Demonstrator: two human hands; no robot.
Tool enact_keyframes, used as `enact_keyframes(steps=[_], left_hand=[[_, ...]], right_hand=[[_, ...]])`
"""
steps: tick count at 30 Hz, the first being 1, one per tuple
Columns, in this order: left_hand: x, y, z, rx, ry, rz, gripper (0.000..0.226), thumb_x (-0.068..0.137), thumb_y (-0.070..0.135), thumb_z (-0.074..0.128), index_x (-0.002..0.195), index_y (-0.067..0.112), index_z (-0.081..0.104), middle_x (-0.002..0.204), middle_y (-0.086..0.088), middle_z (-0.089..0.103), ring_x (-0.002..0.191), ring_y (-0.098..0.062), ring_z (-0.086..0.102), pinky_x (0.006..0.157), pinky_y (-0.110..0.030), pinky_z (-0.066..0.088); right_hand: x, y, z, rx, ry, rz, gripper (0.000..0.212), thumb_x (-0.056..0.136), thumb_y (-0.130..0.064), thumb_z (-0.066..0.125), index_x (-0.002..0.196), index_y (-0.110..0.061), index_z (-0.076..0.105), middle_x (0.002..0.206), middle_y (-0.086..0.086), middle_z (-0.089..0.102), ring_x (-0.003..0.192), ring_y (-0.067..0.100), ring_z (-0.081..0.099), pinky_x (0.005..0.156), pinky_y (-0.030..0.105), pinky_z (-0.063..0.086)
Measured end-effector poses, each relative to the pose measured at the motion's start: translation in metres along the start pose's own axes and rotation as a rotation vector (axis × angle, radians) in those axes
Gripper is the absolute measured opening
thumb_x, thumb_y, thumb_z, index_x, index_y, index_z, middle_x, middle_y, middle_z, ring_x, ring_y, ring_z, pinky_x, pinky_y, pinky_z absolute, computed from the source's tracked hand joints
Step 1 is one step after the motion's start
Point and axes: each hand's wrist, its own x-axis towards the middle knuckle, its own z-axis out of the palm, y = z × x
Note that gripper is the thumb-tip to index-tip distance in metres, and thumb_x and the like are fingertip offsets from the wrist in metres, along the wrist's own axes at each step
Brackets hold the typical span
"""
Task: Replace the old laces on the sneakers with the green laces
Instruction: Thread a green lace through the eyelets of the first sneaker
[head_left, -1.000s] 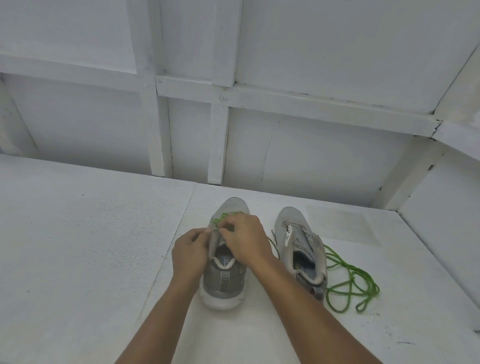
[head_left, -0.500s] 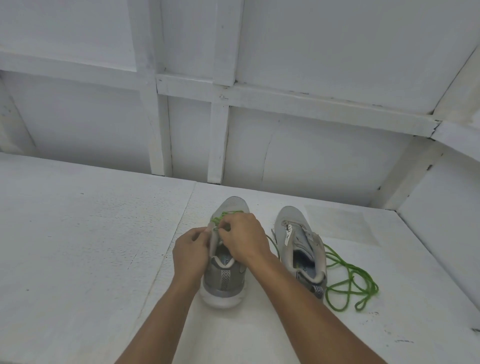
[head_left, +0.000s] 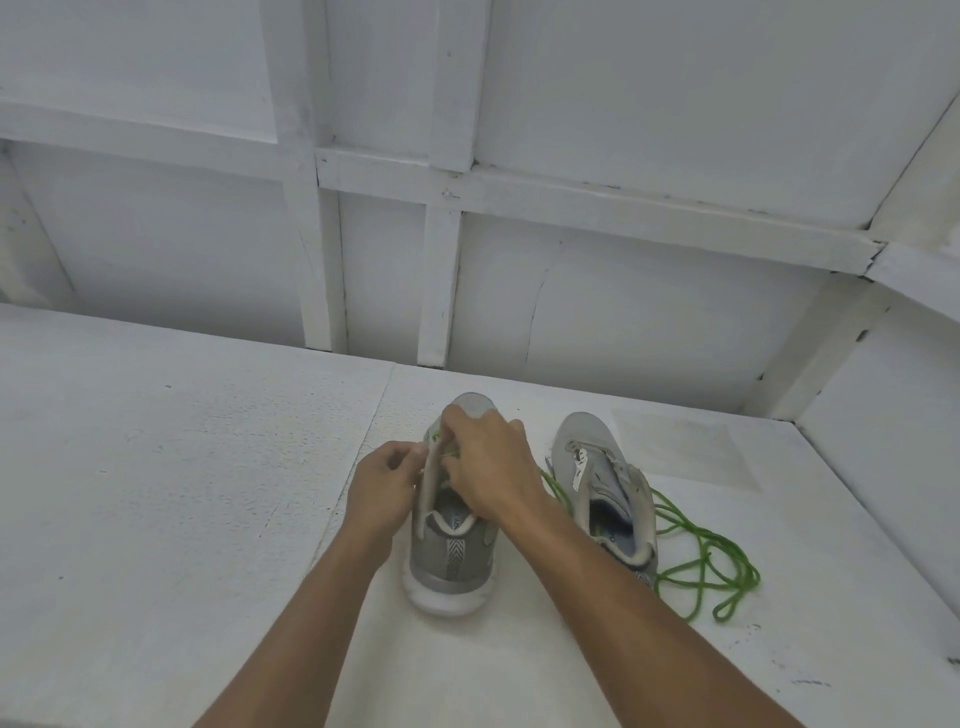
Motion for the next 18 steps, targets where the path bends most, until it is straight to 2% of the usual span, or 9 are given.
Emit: enact_keyframes(steps=[3,6,8,9,11,12,15,17,18], left_hand=[[0.005,0.003,-0.003,-0.024,0.072,0.058,0.027,0.102,0.028,0.045,0.103,0.005,0.06,0.098,-0.005,0.068,0.095,-0.019,0.068,0.083,-0.04,0.053],[0.015,0.017,-0.012,-0.432,0.102,0.005,0.026,0.106,0.023,0.035,0.103,0.002,0.051,0.104,-0.011,0.064,0.093,-0.022,0.069,0.083,-0.04,0.053],[0.025,0.033,-0.025,-0.783,0.112,-0.062,0.025,0.106,0.021,0.034,0.093,0.005,0.049,0.094,-0.011,0.062,0.089,-0.024,0.07,0.081,-0.043,0.055],[0.031,0.04,-0.033,-0.928,0.118,-0.083,0.027,0.106,0.022,0.035,0.088,0.007,0.049,0.085,-0.008,0.06,0.081,-0.021,0.071,0.077,-0.04,0.056],[0.042,0.057,-0.052,-1.132,0.113,-0.085,0.03,0.105,0.021,0.038,0.079,0.011,0.049,0.066,-0.001,0.055,0.058,-0.011,0.064,0.06,-0.027,0.055],[0.048,0.064,-0.063,-1.167,0.113,-0.065,0.03,0.105,0.02,0.038,0.077,0.014,0.049,0.062,0.002,0.052,0.05,-0.008,0.057,0.051,-0.021,0.049],[0.056,0.082,-0.081,-0.969,0.092,0.028,0.017,0.1,0.009,0.043,0.089,0.016,0.054,0.065,0.006,0.046,0.043,-0.005,0.039,0.042,-0.018,0.03],[0.055,0.082,-0.077,-0.57,0.031,0.111,0.015,0.092,0.01,0.052,0.104,0.014,0.06,0.064,0.004,0.049,0.041,-0.006,0.033,0.039,-0.018,0.025],[0.052,0.076,-0.07,-0.258,-0.039,0.143,0.02,0.09,0.014,0.056,0.109,0.015,0.062,0.064,0.002,0.052,0.041,-0.007,0.034,0.039,-0.017,0.025]], right_hand=[[-0.003,0.01,-0.005,0.059,-0.013,0.015,0.019,0.086,-0.024,0.06,0.103,-0.023,0.052,0.1,-0.003,0.064,0.101,0.021,0.048,0.085,0.038,0.032],[-0.012,0.026,-0.015,0.083,0.032,0.056,0.024,0.09,-0.042,0.057,0.105,-0.025,0.056,0.103,-0.008,0.058,0.099,0.015,0.043,0.085,0.035,0.031],[-0.016,0.04,-0.022,0.05,0.078,0.102,0.021,0.095,-0.041,0.05,0.104,-0.024,0.059,0.105,-0.009,0.06,0.101,0.016,0.045,0.085,0.035,0.032],[-0.018,0.048,-0.027,0.032,0.095,0.13,0.019,0.097,-0.036,0.048,0.103,-0.024,0.06,0.105,-0.009,0.061,0.103,0.018,0.047,0.086,0.037,0.034],[-0.021,0.061,-0.036,0.002,0.108,0.194,0.017,0.098,-0.026,0.047,0.106,-0.023,0.062,0.108,-0.008,0.063,0.105,0.021,0.05,0.09,0.038,0.036],[-0.022,0.067,-0.041,-0.014,0.108,0.218,0.018,0.098,-0.022,0.047,0.108,-0.023,0.062,0.111,-0.008,0.063,0.107,0.021,0.05,0.092,0.038,0.035],[-0.026,0.079,-0.053,-0.049,0.092,0.251,0.024,0.097,-0.016,0.047,0.114,-0.023,0.063,0.118,-0.007,0.062,0.113,0.021,0.048,0.097,0.038,0.034],[-0.026,0.081,-0.056,-0.07,0.065,0.261,0.026,0.097,-0.016,0.047,0.116,-0.024,0.064,0.121,-0.006,0.061,0.116,0.02,0.047,0.099,0.039,0.035],[-0.026,0.08,-0.056,-0.087,0.04,0.258,0.026,0.097,-0.018,0.048,0.117,-0.024,0.064,0.122,-0.006,0.061,0.118,0.02,0.046,0.1,0.039,0.034]])
